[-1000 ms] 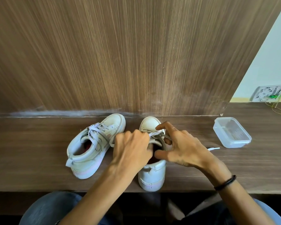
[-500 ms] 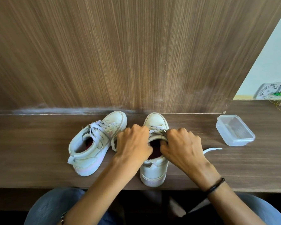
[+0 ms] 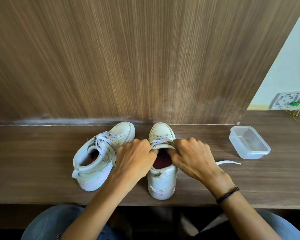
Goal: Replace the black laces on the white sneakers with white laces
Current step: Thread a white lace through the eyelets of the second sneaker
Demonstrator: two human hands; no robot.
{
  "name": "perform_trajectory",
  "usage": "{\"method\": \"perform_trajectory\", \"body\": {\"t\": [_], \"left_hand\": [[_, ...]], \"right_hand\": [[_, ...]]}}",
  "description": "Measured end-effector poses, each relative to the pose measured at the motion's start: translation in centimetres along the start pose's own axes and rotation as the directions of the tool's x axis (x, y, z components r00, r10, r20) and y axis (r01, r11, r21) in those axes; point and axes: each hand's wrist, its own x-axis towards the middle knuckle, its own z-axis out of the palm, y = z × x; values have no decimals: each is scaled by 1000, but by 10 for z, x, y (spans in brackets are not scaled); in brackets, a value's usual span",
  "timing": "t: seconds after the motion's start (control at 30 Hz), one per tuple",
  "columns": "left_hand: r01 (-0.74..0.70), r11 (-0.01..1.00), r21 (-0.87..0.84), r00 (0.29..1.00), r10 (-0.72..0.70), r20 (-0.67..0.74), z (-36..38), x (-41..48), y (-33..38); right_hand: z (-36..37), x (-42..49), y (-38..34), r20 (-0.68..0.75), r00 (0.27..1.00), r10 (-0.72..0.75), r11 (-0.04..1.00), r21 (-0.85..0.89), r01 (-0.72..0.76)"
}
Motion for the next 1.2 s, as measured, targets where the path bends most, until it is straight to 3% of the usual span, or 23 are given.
{"method": "perform_trajectory", "body": {"t": [0.27, 0.47, 0.6, 0.77, 0.9, 1.03, 1.2], "left_hand": [[15, 998, -60, 999, -18, -50, 7, 5, -3], [-44, 999, -4, 987, 43, -154, 4, 8, -8], [-94, 984, -153, 994, 85, -66, -3, 15, -22], [-37, 849, -528, 980, 134, 147, -4, 24, -44], [10, 714, -700, 981, 127, 144, -10, 24, -46], [69, 540, -839, 980, 120, 158, -16, 29, -45], [100, 335, -937, 984, 106, 143, -16, 35, -41]], "right_hand": [[4, 6, 3, -17, 999, 41, 994, 105, -39], [0, 6, 4, -29, 993, 112, 976, 193, -104], [-3, 6, 15, -5, 993, 118, 944, 310, -110], [-14, 3, 23, 98, 991, 91, 786, 604, -132], [-21, 2, 21, 90, 986, 138, 688, 707, -160], [-29, 5, 19, 153, 976, 158, 440, 874, -208], [-32, 8, 12, 114, 981, 155, 222, 964, -147]]}}
